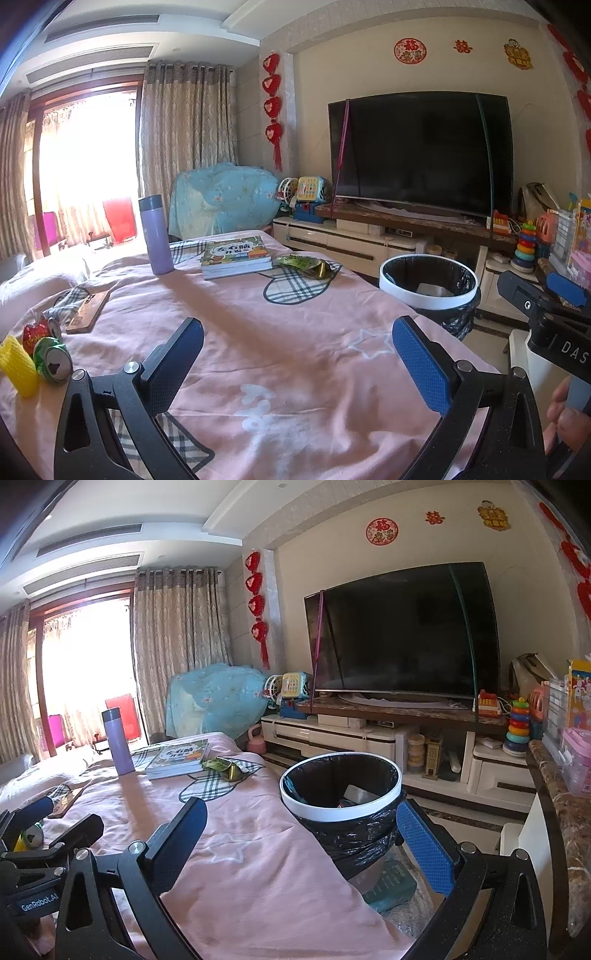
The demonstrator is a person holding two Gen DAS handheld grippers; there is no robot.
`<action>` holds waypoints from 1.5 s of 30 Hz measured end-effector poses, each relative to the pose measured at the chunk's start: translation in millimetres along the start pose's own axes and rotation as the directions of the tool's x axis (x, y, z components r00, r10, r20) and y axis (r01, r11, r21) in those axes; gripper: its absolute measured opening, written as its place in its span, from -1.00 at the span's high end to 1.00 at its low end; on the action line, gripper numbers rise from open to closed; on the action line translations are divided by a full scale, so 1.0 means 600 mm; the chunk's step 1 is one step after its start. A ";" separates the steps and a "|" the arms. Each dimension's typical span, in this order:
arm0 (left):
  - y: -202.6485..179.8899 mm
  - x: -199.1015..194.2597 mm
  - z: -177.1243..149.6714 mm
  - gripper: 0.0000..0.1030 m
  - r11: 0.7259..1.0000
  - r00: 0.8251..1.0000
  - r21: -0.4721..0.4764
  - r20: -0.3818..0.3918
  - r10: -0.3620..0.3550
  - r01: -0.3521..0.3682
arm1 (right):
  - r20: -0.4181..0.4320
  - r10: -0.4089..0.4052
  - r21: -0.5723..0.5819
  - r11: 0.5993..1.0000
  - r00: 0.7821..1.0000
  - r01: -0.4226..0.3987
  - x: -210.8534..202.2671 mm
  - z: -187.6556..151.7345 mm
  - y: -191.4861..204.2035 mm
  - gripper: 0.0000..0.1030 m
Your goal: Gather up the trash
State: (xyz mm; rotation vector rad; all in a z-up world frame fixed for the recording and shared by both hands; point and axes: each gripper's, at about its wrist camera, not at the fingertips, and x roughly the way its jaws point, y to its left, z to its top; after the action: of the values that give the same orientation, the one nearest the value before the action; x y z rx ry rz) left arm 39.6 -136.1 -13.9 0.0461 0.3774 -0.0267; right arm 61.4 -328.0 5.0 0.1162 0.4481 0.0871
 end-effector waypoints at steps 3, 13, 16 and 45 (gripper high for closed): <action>0.000 0.000 0.000 -0.99 1.000 1.000 0.002 0.001 0.001 -0.001 | 0.000 0.003 -0.001 1.000 1.000 -0.003 -0.001 0.000 0.000 -1.00; 0.000 0.001 -0.001 -0.99 1.000 1.000 0.003 -0.002 -0.002 0.002 | 0.003 0.018 0.011 1.000 1.000 -0.018 -0.006 0.003 0.002 -1.00; 0.000 0.001 0.000 -0.99 1.000 1.000 0.005 -0.002 -0.002 0.002 | 0.005 0.024 0.010 1.000 1.000 -0.024 -0.008 0.004 0.003 -1.00; 0.001 0.011 0.001 -0.99 1.000 1.000 0.004 -0.024 -0.019 0.019 | -0.017 0.046 0.032 0.998 0.999 -0.045 -0.005 0.002 0.004 -1.00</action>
State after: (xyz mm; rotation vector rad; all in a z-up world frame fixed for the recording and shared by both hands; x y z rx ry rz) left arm 45.7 -135.3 -15.4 0.0466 0.4020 -0.0454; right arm 59.3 -326.3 7.3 0.1566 0.4644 0.1258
